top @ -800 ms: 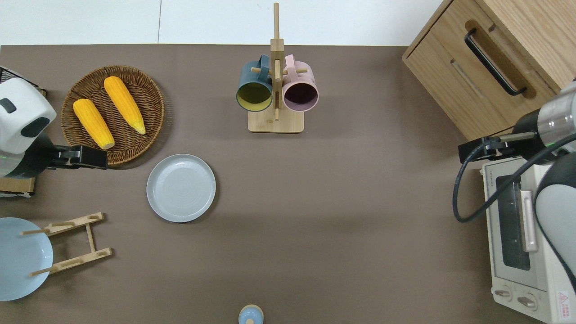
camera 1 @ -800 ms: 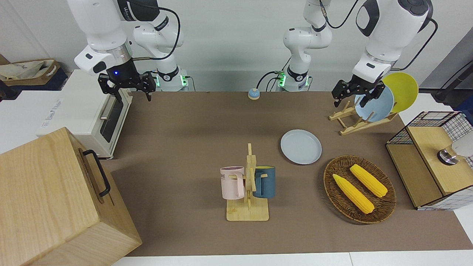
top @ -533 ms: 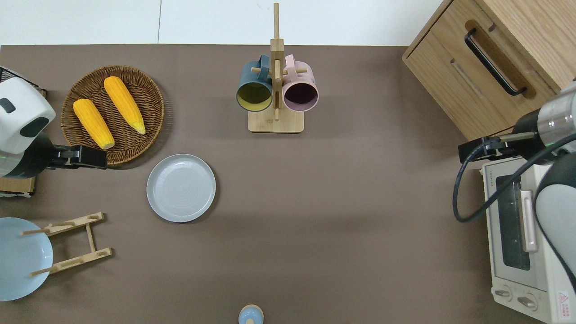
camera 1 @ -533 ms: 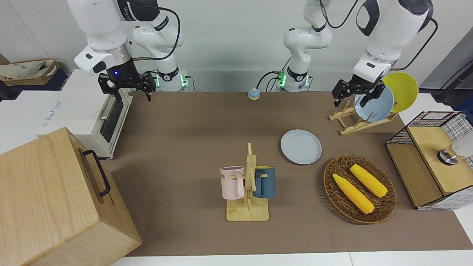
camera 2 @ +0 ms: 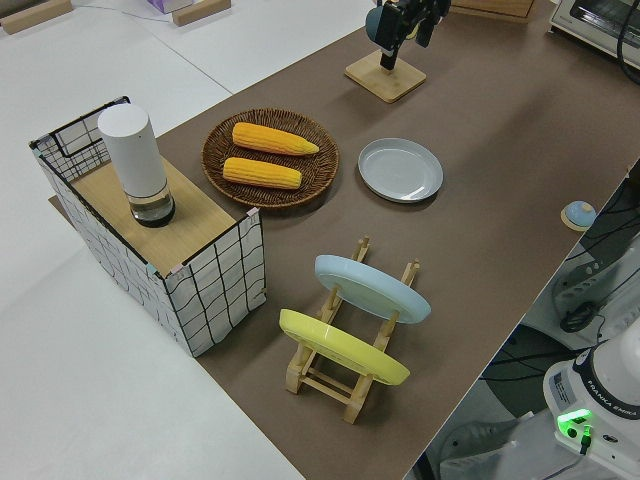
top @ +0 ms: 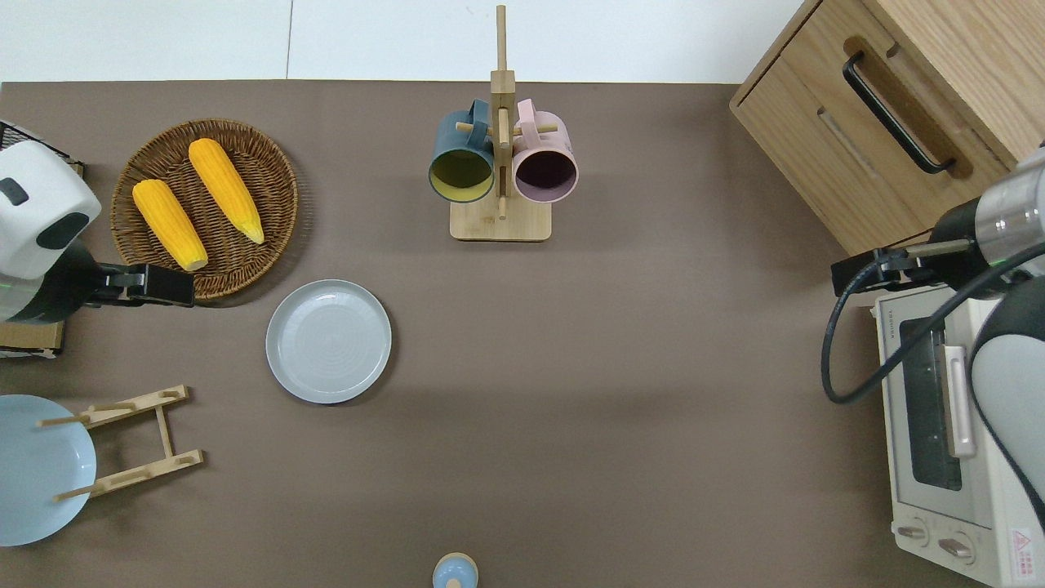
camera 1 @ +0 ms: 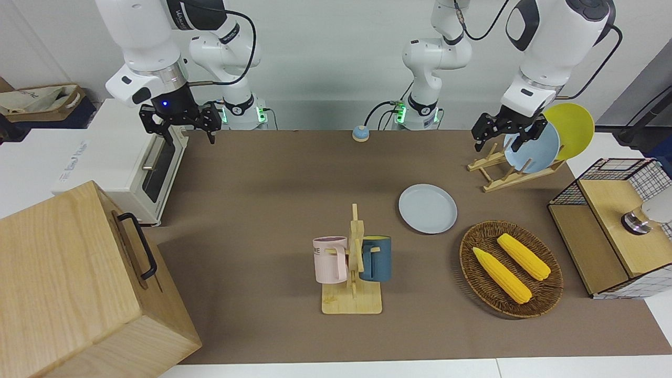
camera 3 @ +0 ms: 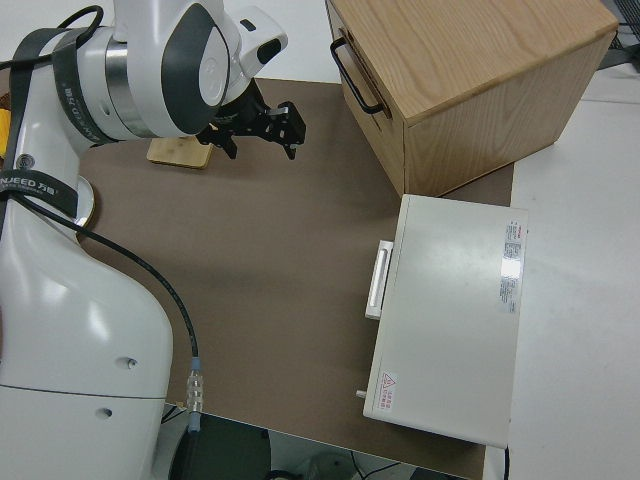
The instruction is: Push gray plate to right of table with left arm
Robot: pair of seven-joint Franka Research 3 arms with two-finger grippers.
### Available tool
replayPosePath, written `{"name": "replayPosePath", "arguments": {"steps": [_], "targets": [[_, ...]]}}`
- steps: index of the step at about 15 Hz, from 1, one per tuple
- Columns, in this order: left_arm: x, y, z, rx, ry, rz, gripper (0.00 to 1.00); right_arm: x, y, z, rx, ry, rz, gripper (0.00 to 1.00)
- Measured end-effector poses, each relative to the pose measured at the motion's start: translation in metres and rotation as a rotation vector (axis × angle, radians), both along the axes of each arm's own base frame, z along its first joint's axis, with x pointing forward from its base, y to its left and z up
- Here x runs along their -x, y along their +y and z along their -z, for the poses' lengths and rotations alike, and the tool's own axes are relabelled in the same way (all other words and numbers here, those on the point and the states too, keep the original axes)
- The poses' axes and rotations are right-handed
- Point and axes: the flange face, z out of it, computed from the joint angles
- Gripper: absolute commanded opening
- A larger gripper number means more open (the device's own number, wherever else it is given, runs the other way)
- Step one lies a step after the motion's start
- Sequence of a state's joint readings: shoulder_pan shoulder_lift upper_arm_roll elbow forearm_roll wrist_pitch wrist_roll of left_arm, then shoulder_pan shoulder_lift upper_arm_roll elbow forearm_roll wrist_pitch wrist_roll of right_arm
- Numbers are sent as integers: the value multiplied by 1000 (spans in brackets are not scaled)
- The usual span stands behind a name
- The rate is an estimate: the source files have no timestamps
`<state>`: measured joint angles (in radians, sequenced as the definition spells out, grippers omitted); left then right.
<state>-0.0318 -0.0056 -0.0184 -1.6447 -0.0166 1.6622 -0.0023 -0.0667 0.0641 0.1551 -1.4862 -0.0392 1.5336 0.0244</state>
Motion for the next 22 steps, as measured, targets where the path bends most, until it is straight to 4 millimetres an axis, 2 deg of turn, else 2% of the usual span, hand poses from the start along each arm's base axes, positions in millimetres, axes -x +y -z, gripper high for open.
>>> {"name": "replayPosePath", "arguments": {"steps": [5,11,17,22], "targets": [[6,1,5,-1,23,-1,995,0,0,0,0,0,0,983],[13,-2,46,-4,100,3,995,0,0,0,0,0,0,983],[25,-1,89,5,66,-4,995,0,0,0,0,0,0,983],[32,-1,110,16,45,-11,995,0,0,0,0,0,0,983]]}}
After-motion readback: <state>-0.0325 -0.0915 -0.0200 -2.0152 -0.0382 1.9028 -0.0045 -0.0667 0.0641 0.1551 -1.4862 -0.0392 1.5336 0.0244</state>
